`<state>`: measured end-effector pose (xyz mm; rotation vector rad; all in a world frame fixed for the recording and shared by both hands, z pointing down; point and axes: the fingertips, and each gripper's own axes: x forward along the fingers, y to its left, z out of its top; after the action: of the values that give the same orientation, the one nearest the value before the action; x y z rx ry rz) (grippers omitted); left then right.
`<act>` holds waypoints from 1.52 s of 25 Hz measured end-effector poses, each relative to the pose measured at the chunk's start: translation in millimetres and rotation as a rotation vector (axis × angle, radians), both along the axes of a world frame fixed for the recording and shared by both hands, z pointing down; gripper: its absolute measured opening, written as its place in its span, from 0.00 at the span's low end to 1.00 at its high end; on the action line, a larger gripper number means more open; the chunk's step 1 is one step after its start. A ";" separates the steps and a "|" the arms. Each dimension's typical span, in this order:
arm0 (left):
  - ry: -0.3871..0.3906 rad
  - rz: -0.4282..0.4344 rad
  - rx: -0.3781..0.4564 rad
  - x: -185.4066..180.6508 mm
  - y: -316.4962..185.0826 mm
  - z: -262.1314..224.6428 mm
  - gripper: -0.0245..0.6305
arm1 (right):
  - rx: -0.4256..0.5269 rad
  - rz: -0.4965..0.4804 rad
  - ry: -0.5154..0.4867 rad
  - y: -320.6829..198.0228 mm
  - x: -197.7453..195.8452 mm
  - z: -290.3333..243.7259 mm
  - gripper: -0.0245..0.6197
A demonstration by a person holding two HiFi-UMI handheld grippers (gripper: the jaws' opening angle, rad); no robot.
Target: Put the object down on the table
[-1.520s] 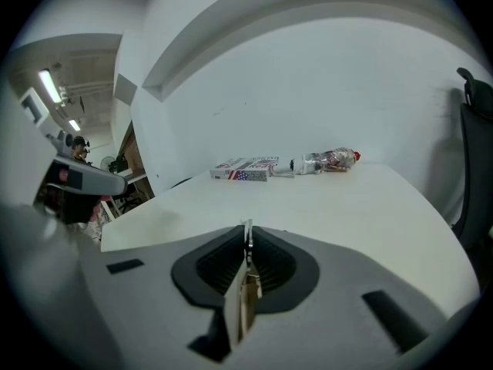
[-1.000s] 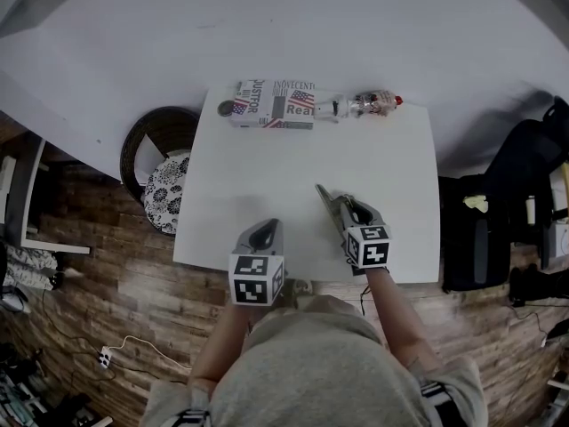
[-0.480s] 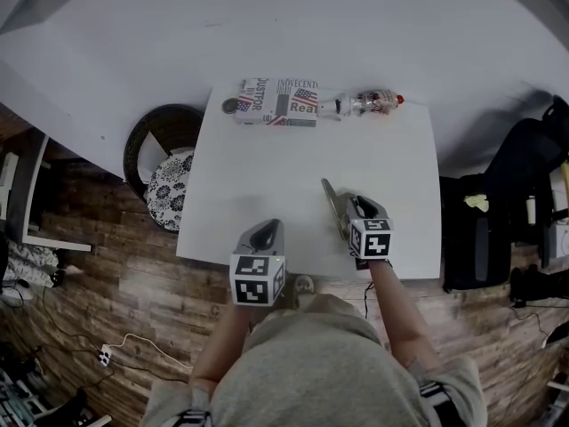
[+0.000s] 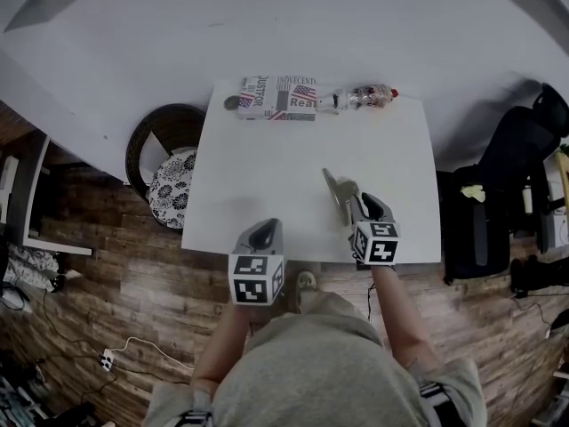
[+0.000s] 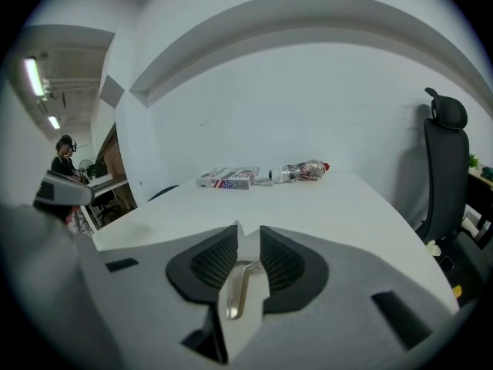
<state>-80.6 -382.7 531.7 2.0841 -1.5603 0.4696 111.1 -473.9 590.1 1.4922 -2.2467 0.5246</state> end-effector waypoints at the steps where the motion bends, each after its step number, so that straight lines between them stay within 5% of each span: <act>1: 0.002 0.002 0.002 -0.2 5.3 -0.9 0.05 | 0.010 -0.005 -0.009 8.1 -3.3 -5.7 0.18; 16: 0.017 -0.008 0.035 -25.2 114.3 -9.9 0.05 | 0.113 -0.082 -0.111 149.2 -57.2 -71.4 0.12; 38: 0.030 -0.063 0.095 -27.9 260.2 -22.8 0.05 | 0.173 -0.163 -0.183 320.0 -81.0 -104.4 0.04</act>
<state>-108.5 -122.5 508.9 2.0950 -1.6552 0.3465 30.1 -153.9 485.8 1.3719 -2.5880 0.4421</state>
